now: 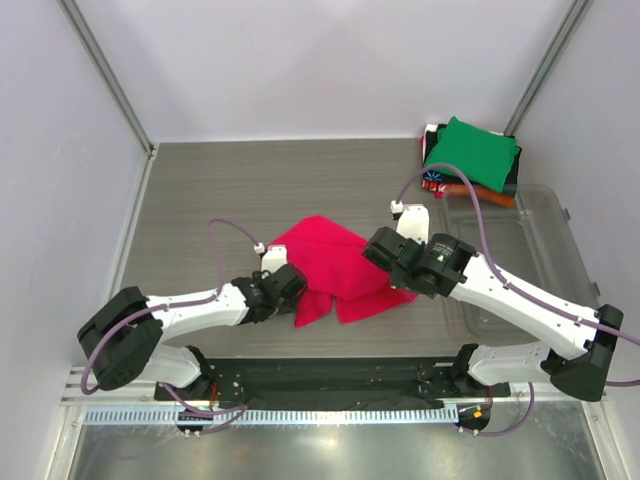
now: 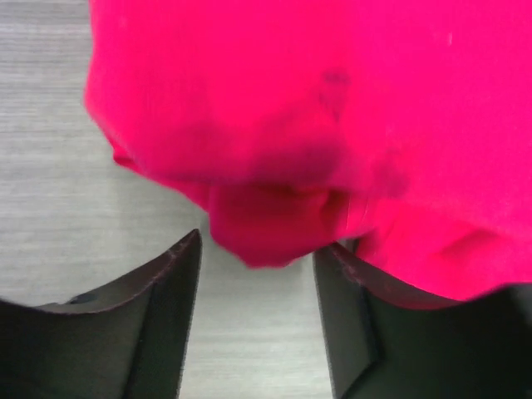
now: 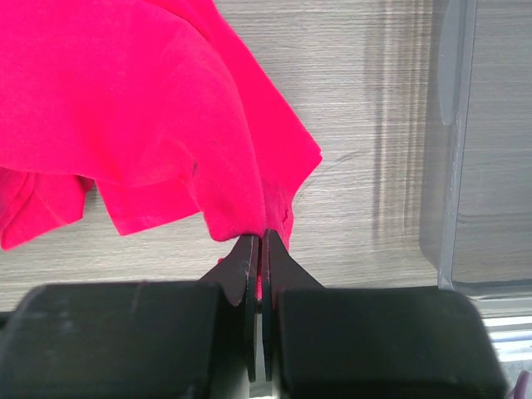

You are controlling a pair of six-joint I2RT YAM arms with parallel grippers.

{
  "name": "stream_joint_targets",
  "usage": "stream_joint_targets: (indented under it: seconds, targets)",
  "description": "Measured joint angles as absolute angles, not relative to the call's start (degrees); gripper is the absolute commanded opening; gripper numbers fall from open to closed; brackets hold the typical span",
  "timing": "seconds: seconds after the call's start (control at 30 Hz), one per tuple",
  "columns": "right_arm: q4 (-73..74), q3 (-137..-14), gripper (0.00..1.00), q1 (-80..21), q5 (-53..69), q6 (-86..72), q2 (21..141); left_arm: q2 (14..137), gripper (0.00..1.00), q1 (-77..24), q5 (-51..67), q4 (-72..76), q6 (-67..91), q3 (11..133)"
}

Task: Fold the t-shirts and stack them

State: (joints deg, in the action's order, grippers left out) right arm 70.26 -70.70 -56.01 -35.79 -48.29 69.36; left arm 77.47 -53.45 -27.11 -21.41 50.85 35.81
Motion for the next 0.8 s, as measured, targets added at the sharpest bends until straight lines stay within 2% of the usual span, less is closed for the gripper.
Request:
stream_joint_targets:
  seconds: [0.13,0.17,0.23,0.4,0.53,0.8]
  targets:
    - [70.2,-70.5,0.01,-55.7,-35.4,-47.9,69.4,79.0,0.35,-51.8,-26.7,-17.9,50.6,35.8]
    - [70.2,-70.5,0.01,-55.7,-35.4,-47.9,69.4,79.3,0.2,-51.4,-26.5,-17.2,50.4,35.8]
    - [70.2,-70.5,0.01,-55.7,-35.2,-47.7,69.4,79.9,0.0,-50.7,-26.2,-15.9,50.2,36.0]
    - [70.2,-70.5,0.01,-55.0,-35.2,-47.0,69.9,79.5,0.0,-49.8,-26.8,-18.3,47.8,39.0]
    - [70.6,-72.1,0.01,-51.7,-35.6,-45.0,69.9,74.2,0.0,-49.6,-29.1,-27.6,44.5,46.5]
    - [72.2,-92.6,0.01,-42.8,-40.2,-36.2,69.7,57.8,0.0,-45.3,-37.6,-46.2,33.6,73.5]
